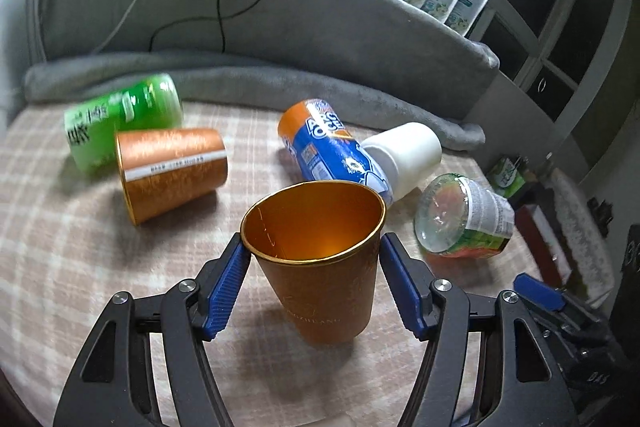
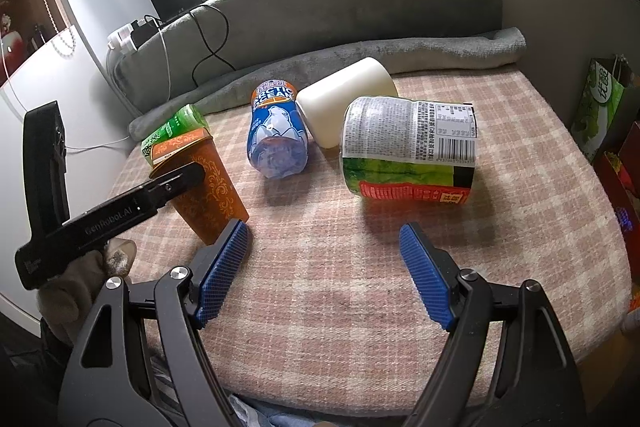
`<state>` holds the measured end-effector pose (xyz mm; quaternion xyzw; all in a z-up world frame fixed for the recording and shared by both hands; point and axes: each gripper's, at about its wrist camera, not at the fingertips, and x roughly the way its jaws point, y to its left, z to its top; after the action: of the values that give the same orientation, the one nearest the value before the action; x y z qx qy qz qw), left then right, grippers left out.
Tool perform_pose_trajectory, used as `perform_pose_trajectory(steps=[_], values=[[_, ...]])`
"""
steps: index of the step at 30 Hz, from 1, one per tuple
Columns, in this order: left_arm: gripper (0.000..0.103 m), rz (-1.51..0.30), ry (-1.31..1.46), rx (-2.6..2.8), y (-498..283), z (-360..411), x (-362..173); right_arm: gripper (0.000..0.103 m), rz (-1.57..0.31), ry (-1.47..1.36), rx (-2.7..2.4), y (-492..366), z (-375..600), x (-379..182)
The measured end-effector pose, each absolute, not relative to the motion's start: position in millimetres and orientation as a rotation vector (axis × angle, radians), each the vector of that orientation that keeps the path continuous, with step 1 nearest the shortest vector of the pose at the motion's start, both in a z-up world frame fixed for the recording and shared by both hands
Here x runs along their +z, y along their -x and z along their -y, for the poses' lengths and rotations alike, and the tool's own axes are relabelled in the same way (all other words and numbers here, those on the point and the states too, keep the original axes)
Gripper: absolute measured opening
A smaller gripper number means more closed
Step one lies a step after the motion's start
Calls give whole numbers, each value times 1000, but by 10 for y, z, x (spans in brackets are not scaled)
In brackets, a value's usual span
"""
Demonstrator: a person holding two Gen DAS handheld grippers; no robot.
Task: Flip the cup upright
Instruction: 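Grasp the upright orange cup with the left gripper and lift it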
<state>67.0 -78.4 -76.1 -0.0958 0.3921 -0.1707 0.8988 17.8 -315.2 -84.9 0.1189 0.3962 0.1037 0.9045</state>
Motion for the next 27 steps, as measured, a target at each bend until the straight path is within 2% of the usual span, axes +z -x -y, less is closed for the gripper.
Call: perform_pose_trajectory(steps=[10, 27], values=[[66, -743, 73, -325, -578, 907, -729, 81, -819, -247, 216, -181, 3162, -851], [66, -741, 10, -359, -437, 1051, -758, 81, -809, -245, 212, -170, 3145, -834]])
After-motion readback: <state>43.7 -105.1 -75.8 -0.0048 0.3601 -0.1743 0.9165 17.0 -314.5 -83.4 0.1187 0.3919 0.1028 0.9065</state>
